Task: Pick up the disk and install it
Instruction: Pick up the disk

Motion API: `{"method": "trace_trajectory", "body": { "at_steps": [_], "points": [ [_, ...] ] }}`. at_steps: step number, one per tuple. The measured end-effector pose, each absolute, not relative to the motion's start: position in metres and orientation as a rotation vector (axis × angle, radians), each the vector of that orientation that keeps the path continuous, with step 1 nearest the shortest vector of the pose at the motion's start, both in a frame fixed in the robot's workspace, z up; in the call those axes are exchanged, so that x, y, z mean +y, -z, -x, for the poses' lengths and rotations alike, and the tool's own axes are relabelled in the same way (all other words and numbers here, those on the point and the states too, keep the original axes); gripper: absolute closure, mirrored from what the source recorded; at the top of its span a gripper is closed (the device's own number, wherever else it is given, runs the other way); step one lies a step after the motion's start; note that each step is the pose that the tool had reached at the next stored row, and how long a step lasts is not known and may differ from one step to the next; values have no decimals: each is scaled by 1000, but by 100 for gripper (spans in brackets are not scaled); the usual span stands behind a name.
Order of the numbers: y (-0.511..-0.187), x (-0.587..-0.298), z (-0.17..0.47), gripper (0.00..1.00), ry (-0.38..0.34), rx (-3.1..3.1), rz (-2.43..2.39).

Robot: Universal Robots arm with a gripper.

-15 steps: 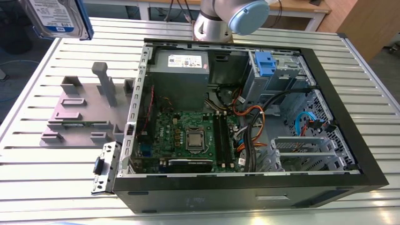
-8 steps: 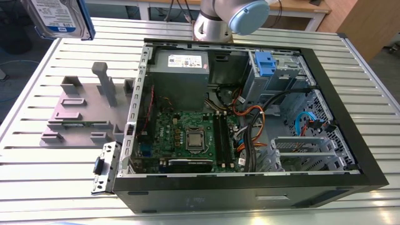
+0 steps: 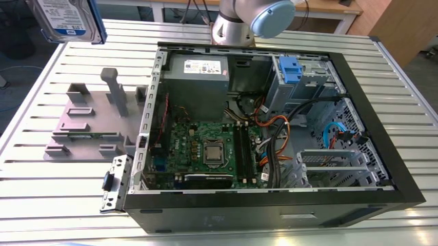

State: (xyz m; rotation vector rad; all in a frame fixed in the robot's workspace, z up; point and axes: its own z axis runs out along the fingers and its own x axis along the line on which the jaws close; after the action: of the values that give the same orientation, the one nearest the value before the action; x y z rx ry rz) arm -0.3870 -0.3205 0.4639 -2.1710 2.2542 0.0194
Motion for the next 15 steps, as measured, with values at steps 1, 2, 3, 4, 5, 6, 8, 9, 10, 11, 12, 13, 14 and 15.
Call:
{"method": "trace_trajectory", "body": {
  "at_steps": [1, 2, 3, 4, 5, 6, 8, 9, 10, 11, 12, 13, 14, 15],
  "points": [
    [-464, -320, 386, 64, -19, 2254, 2171],
    [-464, -320, 386, 64, -19, 2254, 2171],
    [-464, -321, 385, 64, -19, 2254, 2171],
    [-464, -321, 385, 64, -19, 2254, 2171],
    [-464, -320, 384, 64, -19, 2254, 2171],
    [-464, -320, 383, 64, -19, 2254, 2171],
    [-464, -320, 382, 64, -19, 2254, 2171],
    [-464, -320, 382, 64, -19, 2254, 2171],
    [-464, -320, 381, 64, -19, 2254, 2171],
    [-464, -320, 381, 64, -19, 2254, 2171],
    [-464, -320, 380, 64, -19, 2254, 2171],
    [-464, -320, 380, 64, -19, 2254, 2171],
    [-464, -320, 380, 64, -19, 2254, 2171],
    [-464, -320, 379, 64, -19, 2254, 2171]
  ]
}}
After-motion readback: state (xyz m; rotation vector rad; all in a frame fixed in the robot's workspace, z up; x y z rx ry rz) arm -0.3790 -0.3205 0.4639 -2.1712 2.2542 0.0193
